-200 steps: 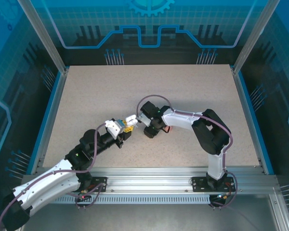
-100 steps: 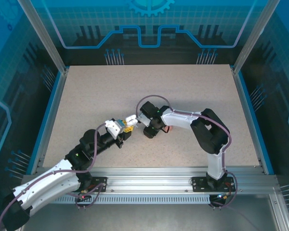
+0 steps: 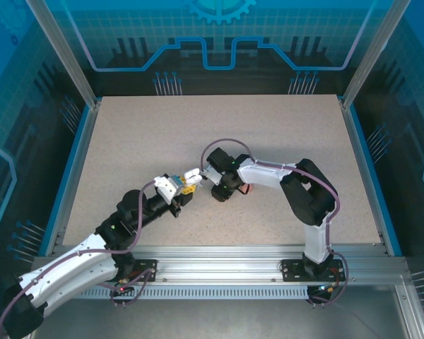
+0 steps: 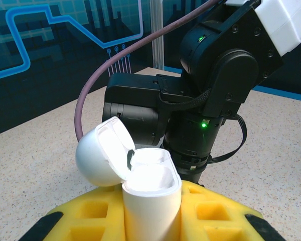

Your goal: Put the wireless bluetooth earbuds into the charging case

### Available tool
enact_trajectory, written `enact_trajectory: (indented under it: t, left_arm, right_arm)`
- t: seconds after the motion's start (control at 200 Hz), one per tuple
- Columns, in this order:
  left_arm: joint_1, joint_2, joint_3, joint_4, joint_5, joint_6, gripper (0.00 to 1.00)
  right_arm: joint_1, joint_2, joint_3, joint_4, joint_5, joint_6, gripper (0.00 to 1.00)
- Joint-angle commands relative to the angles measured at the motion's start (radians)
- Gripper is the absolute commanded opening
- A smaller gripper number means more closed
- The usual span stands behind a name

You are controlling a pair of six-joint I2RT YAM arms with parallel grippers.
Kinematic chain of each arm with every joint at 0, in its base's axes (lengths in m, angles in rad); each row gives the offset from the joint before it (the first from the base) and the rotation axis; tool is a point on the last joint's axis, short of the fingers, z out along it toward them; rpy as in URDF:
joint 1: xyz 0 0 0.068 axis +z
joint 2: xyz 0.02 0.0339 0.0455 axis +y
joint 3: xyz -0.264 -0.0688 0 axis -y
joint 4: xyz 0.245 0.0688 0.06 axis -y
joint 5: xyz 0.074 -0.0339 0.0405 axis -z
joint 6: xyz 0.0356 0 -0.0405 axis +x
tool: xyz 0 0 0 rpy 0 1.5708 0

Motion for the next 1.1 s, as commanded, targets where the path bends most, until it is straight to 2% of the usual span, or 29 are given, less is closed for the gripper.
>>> enact_trajectory:
  t: [0.0,0.295,0.905,1.096]
  left_arm:
    - [-0.006,-0.006,0.012,0.013,-0.016,0.003,0.00]
    - [-0.006,-0.005,0.014,0.014,-0.016,0.003,0.00]
    - [-0.006,-0.002,0.018,0.013,-0.016,0.007,0.00]
    - [-0.006,0.000,0.019,0.012,-0.017,0.013,0.00]
  right_arm:
    - [-0.010,-0.014,-0.028,-0.032,-0.023,0.010,0.33]
    - [-0.012,-0.041,-0.041,-0.035,-0.026,0.001,0.37]
    - [-0.013,0.022,-0.010,0.005,-0.036,0.015,0.33]
    - [-0.005,0.016,-0.009,0.017,-0.036,0.013,0.28]
